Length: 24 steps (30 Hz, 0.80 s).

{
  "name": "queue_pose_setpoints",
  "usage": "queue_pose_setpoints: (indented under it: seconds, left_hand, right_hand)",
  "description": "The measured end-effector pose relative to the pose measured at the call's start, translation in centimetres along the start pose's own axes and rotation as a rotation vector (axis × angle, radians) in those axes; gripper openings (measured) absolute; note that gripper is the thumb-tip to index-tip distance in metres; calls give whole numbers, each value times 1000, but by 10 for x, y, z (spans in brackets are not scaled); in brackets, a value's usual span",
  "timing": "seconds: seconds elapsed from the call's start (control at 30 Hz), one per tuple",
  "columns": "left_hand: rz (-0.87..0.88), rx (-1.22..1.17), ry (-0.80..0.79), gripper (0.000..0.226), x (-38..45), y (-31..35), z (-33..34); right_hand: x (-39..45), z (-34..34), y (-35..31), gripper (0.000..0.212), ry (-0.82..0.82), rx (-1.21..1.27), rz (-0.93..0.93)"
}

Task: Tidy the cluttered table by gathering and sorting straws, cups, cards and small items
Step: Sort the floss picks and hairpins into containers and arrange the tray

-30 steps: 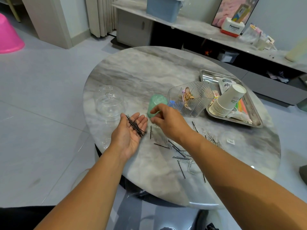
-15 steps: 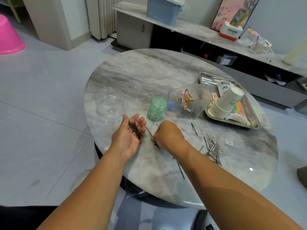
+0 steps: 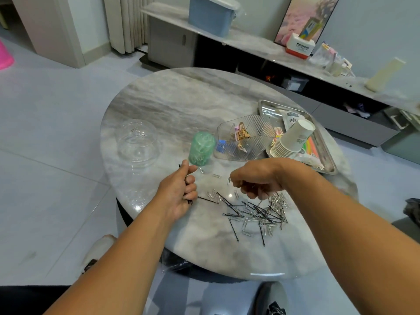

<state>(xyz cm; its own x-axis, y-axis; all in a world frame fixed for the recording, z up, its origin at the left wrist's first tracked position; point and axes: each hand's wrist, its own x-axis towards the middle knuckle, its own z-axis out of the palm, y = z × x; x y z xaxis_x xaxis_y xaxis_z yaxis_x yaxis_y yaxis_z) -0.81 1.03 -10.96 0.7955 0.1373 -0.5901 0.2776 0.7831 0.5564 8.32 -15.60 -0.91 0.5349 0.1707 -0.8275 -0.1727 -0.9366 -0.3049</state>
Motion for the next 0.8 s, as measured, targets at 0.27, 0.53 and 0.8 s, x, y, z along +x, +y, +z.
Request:
queue_pose_setpoints:
  seconds: [0.27, 0.53, 0.8]
  left_hand:
    - [-157, -74, -51, 44, -9, 3, 20]
    - [-225, -124, -35, 45, -14, -6, 20]
    - [-168, -202, -127, 47, -14, 6, 25]
  right_hand:
    - [0, -17, 14, 24, -228, 374, 134]
    - [-3, -4, 13, 28, -226, 542, 20]
    - [-9, 36, -16, 22, 234, -21, -490]
